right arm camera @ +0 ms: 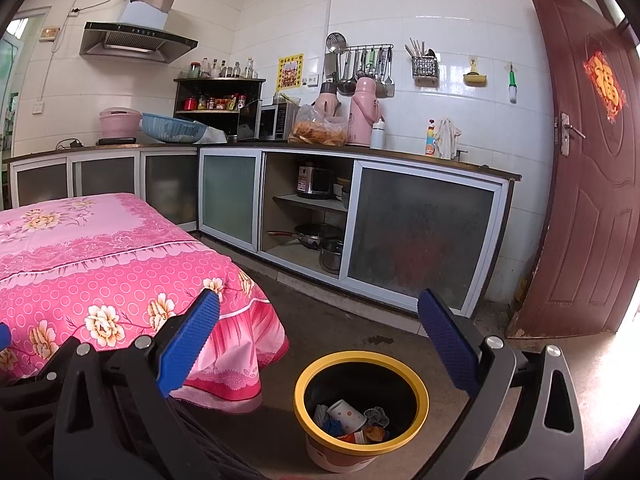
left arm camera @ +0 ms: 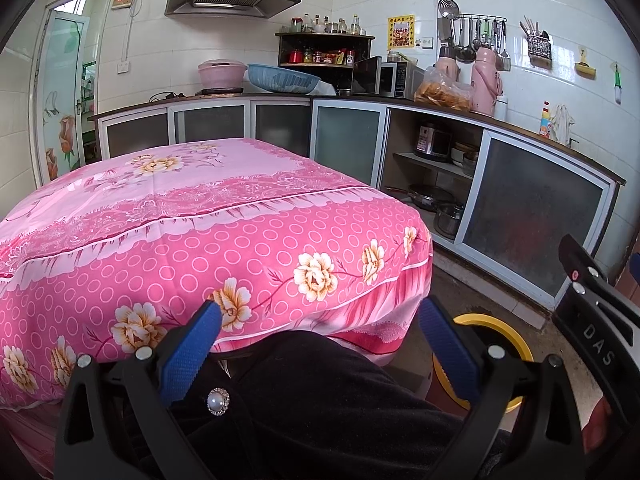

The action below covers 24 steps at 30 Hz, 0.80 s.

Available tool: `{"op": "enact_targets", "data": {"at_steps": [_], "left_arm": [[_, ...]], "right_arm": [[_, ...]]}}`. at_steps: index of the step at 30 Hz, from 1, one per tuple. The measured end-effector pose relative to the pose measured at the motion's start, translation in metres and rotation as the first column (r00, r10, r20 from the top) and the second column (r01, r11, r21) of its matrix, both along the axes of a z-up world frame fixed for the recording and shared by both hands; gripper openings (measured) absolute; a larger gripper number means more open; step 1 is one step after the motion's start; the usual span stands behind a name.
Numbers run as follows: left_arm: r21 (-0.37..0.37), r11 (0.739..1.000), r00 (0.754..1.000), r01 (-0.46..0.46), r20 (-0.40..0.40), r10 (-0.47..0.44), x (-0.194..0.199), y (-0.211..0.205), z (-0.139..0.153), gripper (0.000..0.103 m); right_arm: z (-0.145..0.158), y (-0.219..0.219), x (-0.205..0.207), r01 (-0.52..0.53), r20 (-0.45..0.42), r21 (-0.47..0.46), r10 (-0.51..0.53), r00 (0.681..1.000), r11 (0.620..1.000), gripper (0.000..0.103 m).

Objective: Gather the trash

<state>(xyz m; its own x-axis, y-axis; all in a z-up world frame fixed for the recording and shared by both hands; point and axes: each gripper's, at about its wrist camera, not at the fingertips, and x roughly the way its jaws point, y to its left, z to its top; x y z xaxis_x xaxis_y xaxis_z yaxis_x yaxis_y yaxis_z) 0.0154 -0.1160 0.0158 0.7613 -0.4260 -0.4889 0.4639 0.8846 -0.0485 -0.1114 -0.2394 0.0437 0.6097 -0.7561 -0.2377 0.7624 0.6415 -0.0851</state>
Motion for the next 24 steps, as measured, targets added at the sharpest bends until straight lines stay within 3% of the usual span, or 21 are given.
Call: {"op": "enact_targets", "data": {"at_steps": [24], "left_arm": [[0.016,1.000,1.000,0.004,-0.012,-0.004,0.0052,0.0015,-0.0048,0.095]], "right_arm": [[0.0009,-0.0005,0.0000,0.000,-0.001,0.002,0.000,1.000,1.000,0.095]]}}
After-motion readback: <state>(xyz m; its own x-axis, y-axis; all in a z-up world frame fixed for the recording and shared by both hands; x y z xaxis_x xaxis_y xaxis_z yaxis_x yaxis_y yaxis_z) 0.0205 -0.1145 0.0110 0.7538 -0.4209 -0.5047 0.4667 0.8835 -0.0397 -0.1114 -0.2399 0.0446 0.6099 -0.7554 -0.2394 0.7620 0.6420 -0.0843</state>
